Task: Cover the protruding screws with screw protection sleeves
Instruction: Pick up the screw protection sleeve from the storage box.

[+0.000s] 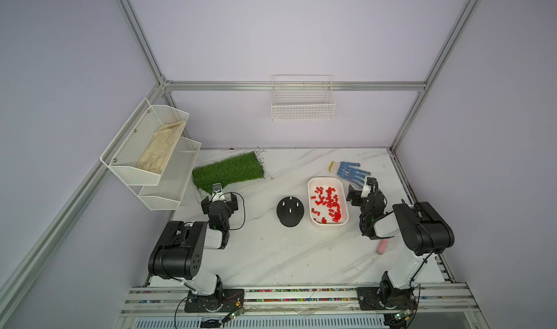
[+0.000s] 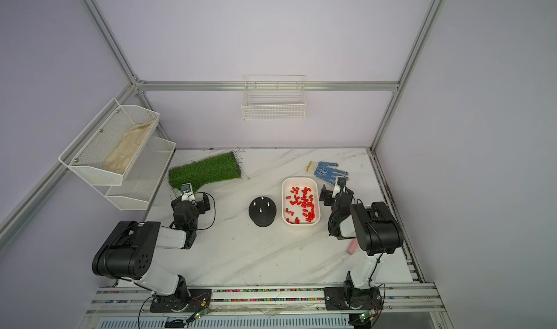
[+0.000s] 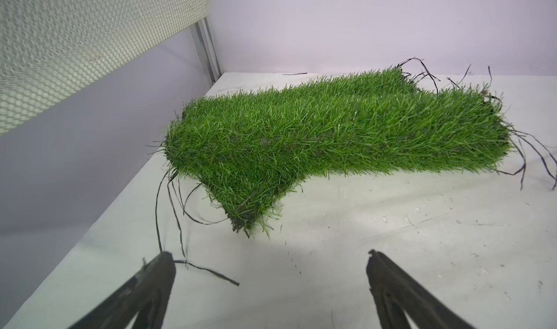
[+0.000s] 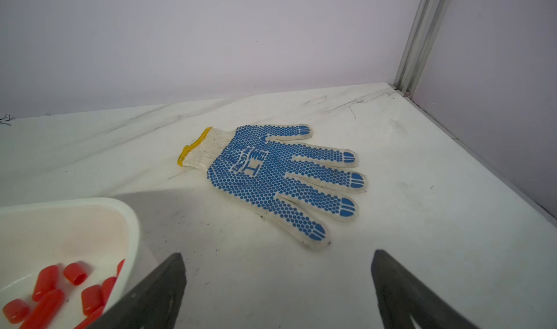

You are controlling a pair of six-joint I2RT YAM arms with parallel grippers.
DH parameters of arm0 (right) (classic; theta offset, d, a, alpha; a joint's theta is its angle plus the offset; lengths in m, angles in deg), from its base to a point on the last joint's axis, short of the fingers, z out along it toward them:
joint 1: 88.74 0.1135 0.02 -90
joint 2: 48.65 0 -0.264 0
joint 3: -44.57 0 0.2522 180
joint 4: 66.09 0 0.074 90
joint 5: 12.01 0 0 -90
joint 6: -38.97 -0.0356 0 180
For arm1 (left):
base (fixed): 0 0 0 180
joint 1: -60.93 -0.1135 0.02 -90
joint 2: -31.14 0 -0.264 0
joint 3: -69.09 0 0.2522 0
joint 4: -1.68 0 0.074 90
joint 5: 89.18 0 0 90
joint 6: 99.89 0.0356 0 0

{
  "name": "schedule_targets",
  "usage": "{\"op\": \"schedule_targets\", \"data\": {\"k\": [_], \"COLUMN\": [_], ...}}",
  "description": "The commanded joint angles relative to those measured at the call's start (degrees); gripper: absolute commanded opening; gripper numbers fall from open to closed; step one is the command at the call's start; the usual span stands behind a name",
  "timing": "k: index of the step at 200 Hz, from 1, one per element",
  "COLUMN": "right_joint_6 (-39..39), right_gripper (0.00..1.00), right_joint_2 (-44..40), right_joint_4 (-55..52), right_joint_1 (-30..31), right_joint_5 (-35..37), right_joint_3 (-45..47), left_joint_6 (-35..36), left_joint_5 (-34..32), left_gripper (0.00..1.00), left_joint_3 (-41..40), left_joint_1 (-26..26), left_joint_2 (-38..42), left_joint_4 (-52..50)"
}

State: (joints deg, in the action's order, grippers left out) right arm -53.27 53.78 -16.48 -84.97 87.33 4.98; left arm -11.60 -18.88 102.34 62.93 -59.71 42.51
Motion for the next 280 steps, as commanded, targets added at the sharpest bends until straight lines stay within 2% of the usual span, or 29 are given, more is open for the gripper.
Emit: {"op": "schedule_targets", "data": {"k": [1, 225, 241, 249, 280], "right_joint_6": [1.03, 0.27, -0.45, -1.75, -3.00], "right_gripper": [0.97, 0.97, 0.97, 0.97, 0.97], "right_joint_2": [-0.29, -0.38, -2.70, -4.95, -11.16], "right_joint_4": [1.07, 0.25, -1.85, -5.77, -16.44], "right_joint_1": [-0.35, -0.46, -0.35, -0.36, -0.43], "right_joint_5": [-0.29, -0.55, 2.81, 4.82, 5.51], "right_joint_3": [-0.37, -0.53, -1.20, -2.08, -5.12], "left_joint_6": [0.66, 0.31, 0.59, 0.18, 1.27], "left_joint_5": [0.48, 1.78, 0.20, -0.66, -0.43], "left_gripper": [1.00, 1.00, 1.00, 1.00, 1.00], "left_joint_3": [1.88, 2.12, 1.87, 2.85, 10.23], "left_joint_1": [0.15, -0.44, -0.27, -0.09, 0.59], "left_joint_2": [0.34, 0.44, 0.95, 2.76, 8.92], "left_joint_4": [1.23, 0.61, 1.26, -2.73, -20.19]}}
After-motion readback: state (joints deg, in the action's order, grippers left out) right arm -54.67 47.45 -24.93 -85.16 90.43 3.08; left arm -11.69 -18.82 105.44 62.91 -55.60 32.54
